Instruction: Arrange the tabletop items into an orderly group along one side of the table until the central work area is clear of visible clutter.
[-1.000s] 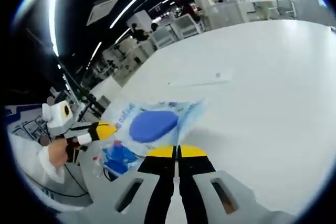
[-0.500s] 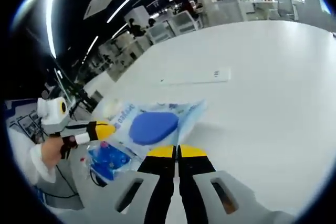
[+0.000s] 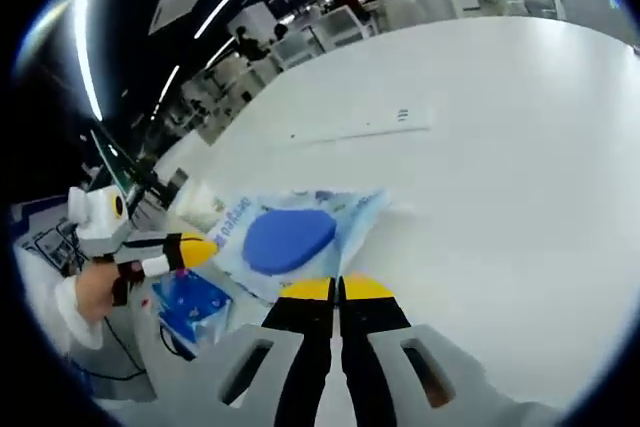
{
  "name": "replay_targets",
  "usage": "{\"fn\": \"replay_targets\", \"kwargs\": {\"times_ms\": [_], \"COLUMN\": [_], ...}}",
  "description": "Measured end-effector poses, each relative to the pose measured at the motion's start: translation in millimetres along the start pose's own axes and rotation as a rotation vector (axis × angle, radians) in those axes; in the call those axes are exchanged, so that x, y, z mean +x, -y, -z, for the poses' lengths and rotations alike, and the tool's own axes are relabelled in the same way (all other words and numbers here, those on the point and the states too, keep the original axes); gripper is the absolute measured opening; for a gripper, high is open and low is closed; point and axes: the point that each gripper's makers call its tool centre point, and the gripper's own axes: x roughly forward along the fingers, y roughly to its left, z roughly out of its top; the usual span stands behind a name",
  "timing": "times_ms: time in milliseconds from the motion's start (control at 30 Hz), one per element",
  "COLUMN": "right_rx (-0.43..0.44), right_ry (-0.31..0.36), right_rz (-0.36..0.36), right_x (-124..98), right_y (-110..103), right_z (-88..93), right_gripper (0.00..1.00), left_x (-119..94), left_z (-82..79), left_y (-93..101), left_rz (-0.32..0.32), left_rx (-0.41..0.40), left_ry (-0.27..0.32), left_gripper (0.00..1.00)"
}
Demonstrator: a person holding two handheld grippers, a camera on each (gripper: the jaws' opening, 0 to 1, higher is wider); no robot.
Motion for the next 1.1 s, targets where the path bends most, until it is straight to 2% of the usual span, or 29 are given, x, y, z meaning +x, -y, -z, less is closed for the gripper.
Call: {"fn": "replay_targets", "kwargs": {"times_ms": [200,400,500,567,733,800,1100], "right_rx": [0.034,0.089,0.137,0.119,0.158,0.191,0.229], "right_ry": [-0.033,-0.026,-0.017,-0.035,-0.035,-0.018,-0.011], "right_rz": [-0.007,-0.030,-0.031,-0.017,-0.022,-0.023,-0.027], "right_x": [3.3,4.0,4.4,6.8,6.8,7.1,8.6], "right_y": [3.6,5.1,5.7,7.1,10.3,11.5,11.6], "right_z": [18.5,20.6,21.5,28.1,35.8,35.1,36.4], "right_gripper": [0.00,0.00,0.00,0.00,0.00,0.00,0.00], "left_x": [7.7,12.1,12.3,12.7,13.4,13.4,13.5], "left_z": [10.5,17.7,18.1,18.7,21.4,21.7,21.7], "left_y": [-2.2,-2.8,-4.2,-4.3,-5.8,-6.0,-7.1], "left_rz": [-0.013,-0.029,-0.029,-0.030,-0.035,-0.036,-0.036], "left_rx": [0.019,0.045,0.037,0.039,0.012,0.000,-0.024], "left_ry": [-0.035,-0.062,-0.062,-0.062,-0.058,-0.059,-0.045], "left_gripper": [0.00,0.00,0.00,0.00,0.01,0.01,0.01]}}
